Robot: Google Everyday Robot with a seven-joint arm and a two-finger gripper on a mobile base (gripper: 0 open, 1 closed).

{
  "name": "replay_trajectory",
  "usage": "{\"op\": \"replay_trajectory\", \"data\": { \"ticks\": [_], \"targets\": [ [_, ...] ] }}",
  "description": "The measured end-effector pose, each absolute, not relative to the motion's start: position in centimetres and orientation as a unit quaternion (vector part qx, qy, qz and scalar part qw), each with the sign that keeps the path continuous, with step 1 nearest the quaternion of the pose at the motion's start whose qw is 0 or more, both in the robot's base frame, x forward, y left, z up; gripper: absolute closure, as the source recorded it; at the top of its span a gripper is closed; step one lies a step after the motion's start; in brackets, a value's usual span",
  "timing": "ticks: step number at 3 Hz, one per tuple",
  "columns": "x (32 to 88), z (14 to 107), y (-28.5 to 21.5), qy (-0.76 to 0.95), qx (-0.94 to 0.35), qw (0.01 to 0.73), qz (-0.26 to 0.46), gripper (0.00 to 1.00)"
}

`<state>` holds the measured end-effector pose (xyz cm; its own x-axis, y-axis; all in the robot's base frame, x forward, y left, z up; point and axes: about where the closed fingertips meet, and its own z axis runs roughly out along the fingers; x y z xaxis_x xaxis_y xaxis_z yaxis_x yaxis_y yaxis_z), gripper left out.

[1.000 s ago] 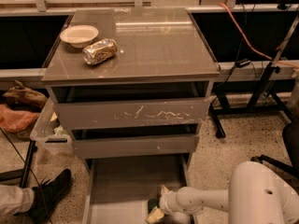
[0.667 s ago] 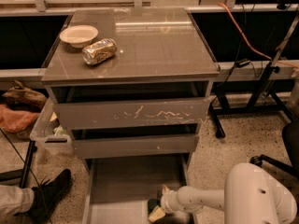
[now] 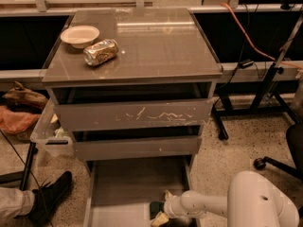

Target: Pick sponge from bottom drawer and place on counter

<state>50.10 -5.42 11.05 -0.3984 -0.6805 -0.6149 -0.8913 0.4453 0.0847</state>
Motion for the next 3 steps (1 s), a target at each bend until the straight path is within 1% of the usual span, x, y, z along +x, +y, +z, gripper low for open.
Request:
{"op": "replay_trajectory", "data": {
  "ticks": [1,3],
  "targets": [
    [49.93,10.59,-5.38,0.809,-0.487,0.257,0.206,0.19],
    [49.93,10.59,-5.38,0.809,-0.487,0.257,0.206,0.65]
  ]
}}
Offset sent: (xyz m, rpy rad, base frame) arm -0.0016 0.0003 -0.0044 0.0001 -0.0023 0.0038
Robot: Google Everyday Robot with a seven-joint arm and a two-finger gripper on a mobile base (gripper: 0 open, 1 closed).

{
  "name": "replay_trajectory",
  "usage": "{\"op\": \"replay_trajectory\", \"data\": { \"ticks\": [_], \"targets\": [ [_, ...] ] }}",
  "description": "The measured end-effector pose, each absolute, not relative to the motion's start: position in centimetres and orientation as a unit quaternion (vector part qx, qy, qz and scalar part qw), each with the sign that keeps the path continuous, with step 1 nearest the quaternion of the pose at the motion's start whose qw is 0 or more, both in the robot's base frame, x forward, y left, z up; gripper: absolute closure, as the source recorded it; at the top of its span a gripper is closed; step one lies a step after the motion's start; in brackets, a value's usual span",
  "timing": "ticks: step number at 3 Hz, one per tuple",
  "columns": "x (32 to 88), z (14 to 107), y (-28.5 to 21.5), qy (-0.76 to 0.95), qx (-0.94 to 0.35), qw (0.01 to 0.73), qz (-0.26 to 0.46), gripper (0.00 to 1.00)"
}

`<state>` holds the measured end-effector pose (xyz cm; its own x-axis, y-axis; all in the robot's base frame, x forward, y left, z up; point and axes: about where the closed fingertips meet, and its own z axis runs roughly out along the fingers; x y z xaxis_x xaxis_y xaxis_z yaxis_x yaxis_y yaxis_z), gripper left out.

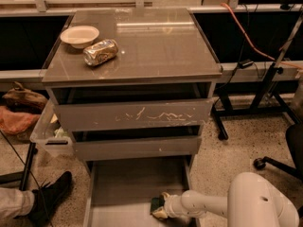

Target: Pick sponge from bottom drawer and place on counter

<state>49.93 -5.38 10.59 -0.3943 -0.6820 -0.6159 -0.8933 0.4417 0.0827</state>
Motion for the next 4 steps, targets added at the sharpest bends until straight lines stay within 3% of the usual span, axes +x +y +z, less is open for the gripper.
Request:
{"op": "replay_trajectory", "data": {
  "ticks": [1,2,4],
  "targets": [
    [49.9,10.6,-5.4,0.809,-0.487,0.257,0.206,0.89],
    [49.9,11.0,-5.4,0.809,-0.487,0.257,0.206,1.00],
    [52.6,22.7,-5.9,0.811,-0.465,0.321,0.154,1.00]
  ]
}}
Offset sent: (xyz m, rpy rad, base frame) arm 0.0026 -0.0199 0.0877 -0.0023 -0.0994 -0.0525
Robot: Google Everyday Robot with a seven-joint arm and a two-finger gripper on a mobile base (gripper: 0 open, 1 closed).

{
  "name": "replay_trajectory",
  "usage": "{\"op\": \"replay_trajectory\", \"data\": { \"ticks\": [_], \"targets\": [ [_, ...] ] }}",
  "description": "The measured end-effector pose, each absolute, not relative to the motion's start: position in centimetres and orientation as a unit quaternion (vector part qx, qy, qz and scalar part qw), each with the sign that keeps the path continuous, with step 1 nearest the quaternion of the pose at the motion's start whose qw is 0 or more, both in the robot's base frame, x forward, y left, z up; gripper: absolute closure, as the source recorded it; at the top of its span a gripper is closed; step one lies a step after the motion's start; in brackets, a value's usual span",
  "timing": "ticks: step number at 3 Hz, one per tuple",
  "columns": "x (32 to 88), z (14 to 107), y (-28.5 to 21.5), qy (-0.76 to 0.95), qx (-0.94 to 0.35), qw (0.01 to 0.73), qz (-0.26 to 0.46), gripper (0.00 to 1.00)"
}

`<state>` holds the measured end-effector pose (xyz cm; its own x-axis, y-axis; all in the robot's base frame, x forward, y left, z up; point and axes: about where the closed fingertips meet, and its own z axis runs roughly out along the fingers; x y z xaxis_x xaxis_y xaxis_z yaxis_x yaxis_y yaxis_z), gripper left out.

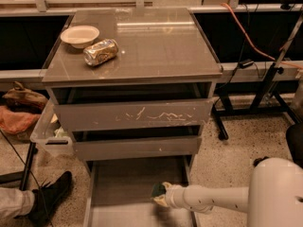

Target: Pick sponge from bottom drawer and place on counter

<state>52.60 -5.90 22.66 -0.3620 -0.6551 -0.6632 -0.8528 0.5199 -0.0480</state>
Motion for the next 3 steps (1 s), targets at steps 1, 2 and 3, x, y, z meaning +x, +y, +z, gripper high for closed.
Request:
{"op": "replay_trajectory", "data": {
  "ticks": [1,2,3],
  "targets": [
    [52.7,32.8,-5.2,0.797,-0.478,0.354,0.101,1.00],
    [52.7,32.8,-5.2,0.797,-0.478,0.354,0.102,1.00],
    [52.6,34.6,-4.7,0.790,-0.483,0.363,0.100,1.00]
  ]
}}
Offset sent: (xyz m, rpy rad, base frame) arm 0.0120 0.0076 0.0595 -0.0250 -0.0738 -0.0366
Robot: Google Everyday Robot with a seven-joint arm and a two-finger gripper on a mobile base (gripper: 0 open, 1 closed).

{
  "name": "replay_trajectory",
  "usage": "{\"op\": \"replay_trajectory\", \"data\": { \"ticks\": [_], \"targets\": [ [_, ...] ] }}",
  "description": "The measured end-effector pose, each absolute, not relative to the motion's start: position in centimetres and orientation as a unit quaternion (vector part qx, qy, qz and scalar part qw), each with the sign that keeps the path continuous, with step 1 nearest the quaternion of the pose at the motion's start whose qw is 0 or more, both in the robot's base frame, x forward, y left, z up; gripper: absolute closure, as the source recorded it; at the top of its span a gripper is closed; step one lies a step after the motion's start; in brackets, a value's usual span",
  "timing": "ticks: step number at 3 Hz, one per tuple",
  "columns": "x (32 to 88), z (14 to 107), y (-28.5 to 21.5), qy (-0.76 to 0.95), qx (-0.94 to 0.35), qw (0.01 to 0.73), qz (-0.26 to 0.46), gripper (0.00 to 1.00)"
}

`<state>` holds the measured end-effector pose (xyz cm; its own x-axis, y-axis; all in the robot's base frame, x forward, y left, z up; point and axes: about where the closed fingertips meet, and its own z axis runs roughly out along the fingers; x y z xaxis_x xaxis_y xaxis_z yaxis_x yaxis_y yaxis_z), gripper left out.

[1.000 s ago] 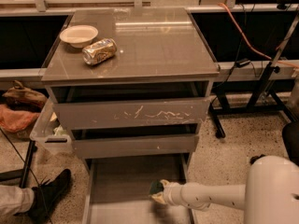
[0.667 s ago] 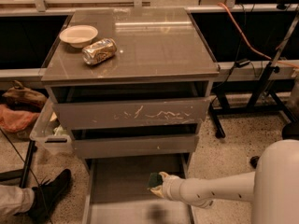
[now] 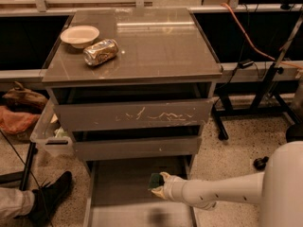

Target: Pick sponge from bottom drawer and place on counter

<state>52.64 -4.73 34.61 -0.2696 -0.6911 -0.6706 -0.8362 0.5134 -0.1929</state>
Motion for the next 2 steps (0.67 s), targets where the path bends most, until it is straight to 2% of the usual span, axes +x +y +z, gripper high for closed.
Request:
{"op": "replay_trajectory", "data": {
  "ticks": [2],
  "targets": [
    [50.9,47.1,-0.1,0.747,-0.540,0.366,0.128,1.00]
  ]
}}
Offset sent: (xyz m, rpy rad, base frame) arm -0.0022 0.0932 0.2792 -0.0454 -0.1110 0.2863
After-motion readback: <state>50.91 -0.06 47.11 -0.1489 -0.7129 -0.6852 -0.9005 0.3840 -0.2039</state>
